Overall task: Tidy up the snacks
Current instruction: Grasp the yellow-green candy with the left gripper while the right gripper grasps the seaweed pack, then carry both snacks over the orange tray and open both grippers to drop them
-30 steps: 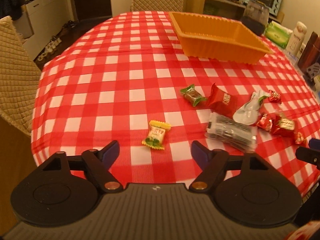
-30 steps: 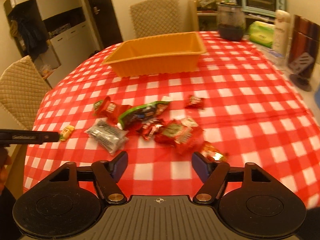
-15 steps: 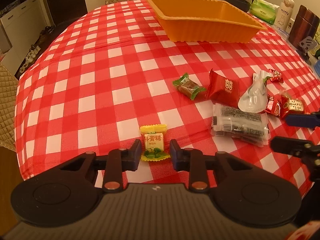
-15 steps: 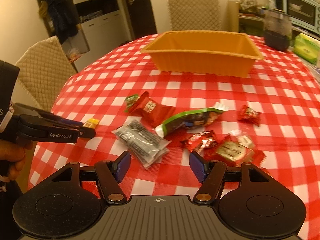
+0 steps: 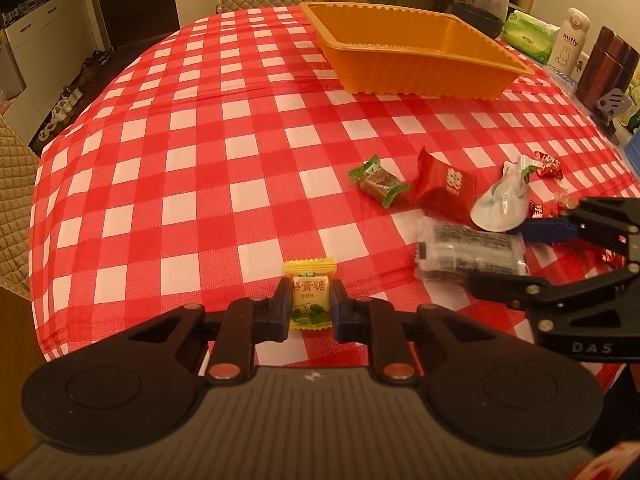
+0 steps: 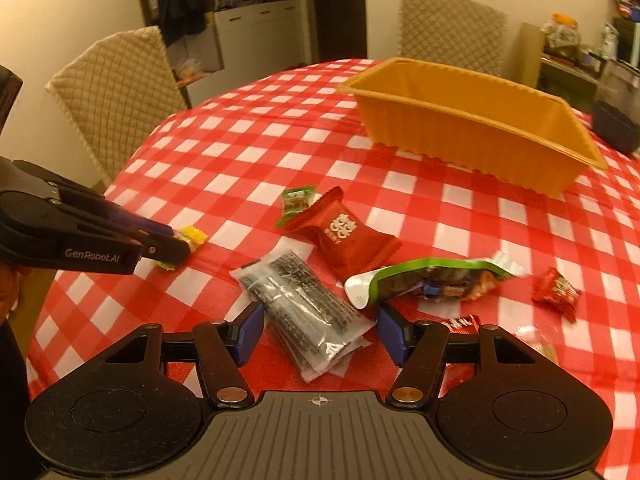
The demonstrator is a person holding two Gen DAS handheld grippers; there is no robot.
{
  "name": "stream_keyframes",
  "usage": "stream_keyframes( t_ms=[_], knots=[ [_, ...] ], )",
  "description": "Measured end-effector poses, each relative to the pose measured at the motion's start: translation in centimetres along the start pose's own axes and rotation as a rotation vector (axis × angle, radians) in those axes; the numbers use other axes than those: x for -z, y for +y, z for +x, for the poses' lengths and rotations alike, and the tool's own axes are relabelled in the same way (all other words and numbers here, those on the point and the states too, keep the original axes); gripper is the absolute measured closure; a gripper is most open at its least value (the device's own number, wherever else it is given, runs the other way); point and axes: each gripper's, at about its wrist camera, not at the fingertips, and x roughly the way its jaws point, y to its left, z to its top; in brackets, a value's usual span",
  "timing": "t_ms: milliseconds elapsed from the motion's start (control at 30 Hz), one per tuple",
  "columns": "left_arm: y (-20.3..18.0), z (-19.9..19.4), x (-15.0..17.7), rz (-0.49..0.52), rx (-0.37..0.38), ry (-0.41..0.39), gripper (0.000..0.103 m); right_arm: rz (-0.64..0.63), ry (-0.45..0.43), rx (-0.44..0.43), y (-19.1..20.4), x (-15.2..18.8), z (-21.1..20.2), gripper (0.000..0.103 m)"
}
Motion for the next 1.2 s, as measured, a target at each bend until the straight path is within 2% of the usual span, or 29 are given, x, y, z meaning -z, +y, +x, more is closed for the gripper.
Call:
stream_keyframes(
  t_ms=[133,200,433,533,600,767,833,900,1200],
  knots=[
    [-0.1,0.2,0.0,0.003,-0.005,0.009,0.083,-0.031,0.014,0.008,0.6,0.1,0.6,0.05],
    [-0.1,0.4,0.0,0.0,-0.013,0.016,0.075,-0.029,0.015,0.01,0.8,0.3,0.3,0.056],
    [-0.2,0.7,0.0,-0.005,-0.024,0.001,0.073,-0.016,0.026,0.018,1.5,1.3,-1.1,0.058],
    [-0.4,0.7,0.0,0.006,-0.024,-0.001,0.076,-0.044,0.012,0.013,1.7,1.2,-1.1,0.055],
    [-0.6,0.7,0.0,0.011,-0.02,-0.003,0.085,-0.038,0.008,0.006,1.6,0.8,-0.7,0.055],
    [-0.6,0.5,0.2,-0.003,-0.019,-0.005,0.085,-0.021,0.002,0.0,1.4,0.0,0.5,0.055],
    [-0.7,0.4,0.3,-0.007,-0.017,-0.003,0.085,-0.028,0.01,-0.002,1.6,0.0,0.8,0.063],
    [-0.8,0.3,0.4,-0.012,-0.012,-0.001,0.085,-0.039,0.012,0.0,1.9,0.0,0.8,0.065],
    [-2.0,-2.0,0.0,-0.024,0.002,-0.035,0.085,0.002,-0.03,0.028,1.8,0.5,-2.7,0.066]
  ],
)
